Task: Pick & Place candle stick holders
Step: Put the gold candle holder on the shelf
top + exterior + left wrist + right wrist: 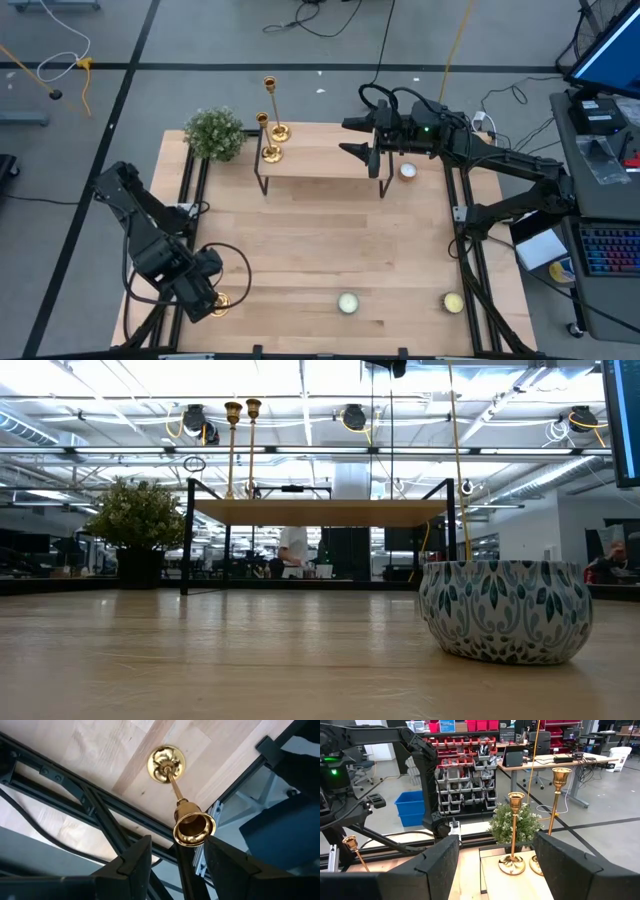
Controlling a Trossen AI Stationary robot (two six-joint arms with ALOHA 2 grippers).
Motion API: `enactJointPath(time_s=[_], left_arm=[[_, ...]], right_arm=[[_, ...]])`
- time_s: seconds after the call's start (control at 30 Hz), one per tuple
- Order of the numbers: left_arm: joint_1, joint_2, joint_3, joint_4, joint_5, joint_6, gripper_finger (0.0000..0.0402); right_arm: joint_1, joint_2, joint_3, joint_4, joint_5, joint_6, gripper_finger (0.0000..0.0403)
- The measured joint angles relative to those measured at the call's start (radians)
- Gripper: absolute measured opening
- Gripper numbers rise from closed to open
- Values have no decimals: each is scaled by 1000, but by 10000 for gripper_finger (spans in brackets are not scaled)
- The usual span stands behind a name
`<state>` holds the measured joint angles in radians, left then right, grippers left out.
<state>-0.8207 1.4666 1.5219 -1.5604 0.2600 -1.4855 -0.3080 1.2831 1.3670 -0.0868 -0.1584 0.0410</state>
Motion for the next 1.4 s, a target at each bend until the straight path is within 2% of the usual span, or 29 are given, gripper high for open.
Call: enactJointPath(time_s=[0.47, 0.67, 0.87, 1.4], left_arm=[[-8, -1, -28, 5, -16, -17, 182], [-12, -1, -80, 20, 31, -36, 182], [-12, -1, -80, 21, 0, -36, 182], [-11, -1, -80, 41, -2, -34, 182]], right_arm=[[0, 0, 0, 0, 0, 0, 249], [0, 0, 0, 0, 0, 0, 249], [0, 0, 0, 0, 0, 0, 249], [0, 0, 0, 6, 0, 0, 249]])
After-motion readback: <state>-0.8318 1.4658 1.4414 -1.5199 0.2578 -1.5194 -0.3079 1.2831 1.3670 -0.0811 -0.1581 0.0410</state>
